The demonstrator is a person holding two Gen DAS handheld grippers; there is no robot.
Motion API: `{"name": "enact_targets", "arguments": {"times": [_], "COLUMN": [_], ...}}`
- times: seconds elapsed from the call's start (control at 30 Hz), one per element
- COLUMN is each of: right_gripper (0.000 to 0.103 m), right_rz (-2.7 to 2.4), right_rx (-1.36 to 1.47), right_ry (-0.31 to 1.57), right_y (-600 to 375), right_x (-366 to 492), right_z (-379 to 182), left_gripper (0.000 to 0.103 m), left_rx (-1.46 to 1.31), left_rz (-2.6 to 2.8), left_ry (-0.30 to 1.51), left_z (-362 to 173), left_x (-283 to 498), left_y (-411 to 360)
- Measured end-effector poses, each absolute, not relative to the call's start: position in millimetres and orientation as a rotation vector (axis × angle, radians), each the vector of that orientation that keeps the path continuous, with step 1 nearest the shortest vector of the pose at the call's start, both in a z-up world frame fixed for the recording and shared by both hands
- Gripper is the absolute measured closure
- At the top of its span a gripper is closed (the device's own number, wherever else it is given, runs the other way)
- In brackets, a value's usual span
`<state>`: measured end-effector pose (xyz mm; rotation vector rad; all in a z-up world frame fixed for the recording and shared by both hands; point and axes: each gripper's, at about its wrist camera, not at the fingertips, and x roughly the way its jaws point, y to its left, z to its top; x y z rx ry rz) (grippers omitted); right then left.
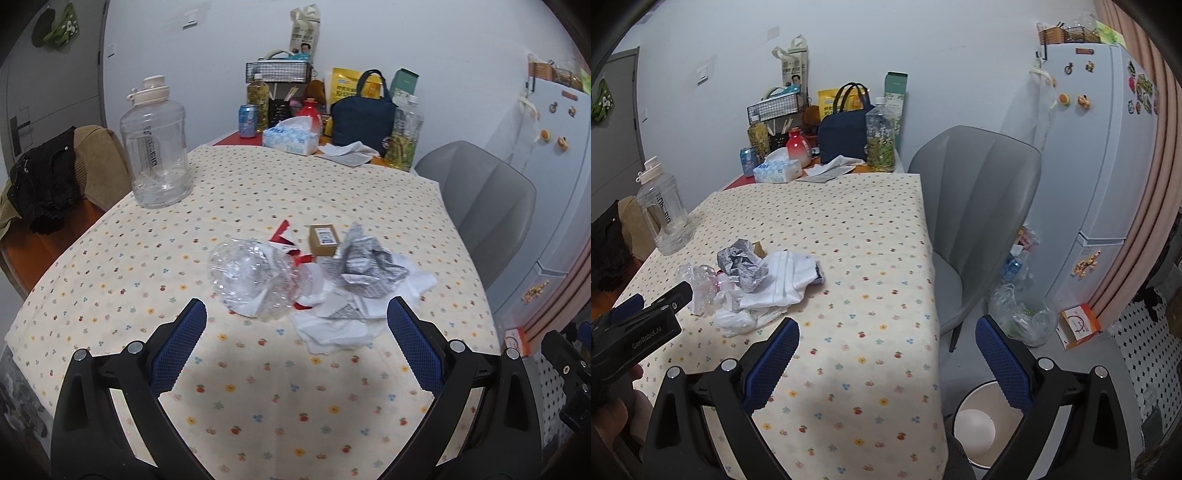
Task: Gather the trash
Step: 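Reach the left tool to the clear plastic bag and close on it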
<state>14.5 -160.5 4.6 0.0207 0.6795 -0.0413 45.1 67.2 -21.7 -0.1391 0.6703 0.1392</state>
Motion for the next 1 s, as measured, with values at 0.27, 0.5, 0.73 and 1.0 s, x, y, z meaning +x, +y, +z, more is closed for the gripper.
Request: {"name": "enact_targets", "arguments": {"times": [0.27,0.5,0.73,1.0], "right_gripper": [0.010,0.011,0.011,0.011], "right_rz": [0.006,0.031,0.038,0.054], "right_rx": [-0.002,0.008,0.022,0.035], "right_ry": [0.703,0.732,0.747,0.760], "right_y": [-138,-130,-131,-132], "right_x": [35,52,69,85], "right_z": [-4,-16,-21,-27], "left_gripper": [0.006,0.006,0.006,0.006], "left_rx": [-0.188,-0.200,-0.207,-0.207], "left_rz": [0.180,0.190,0.204,0.277], "left_ry": [0.699,0.726,0.752,0.768], "left_z": [-38,-49,-57,-61], "left_x": [57,77,100,126], "left_y": [99,109,111,114]}}
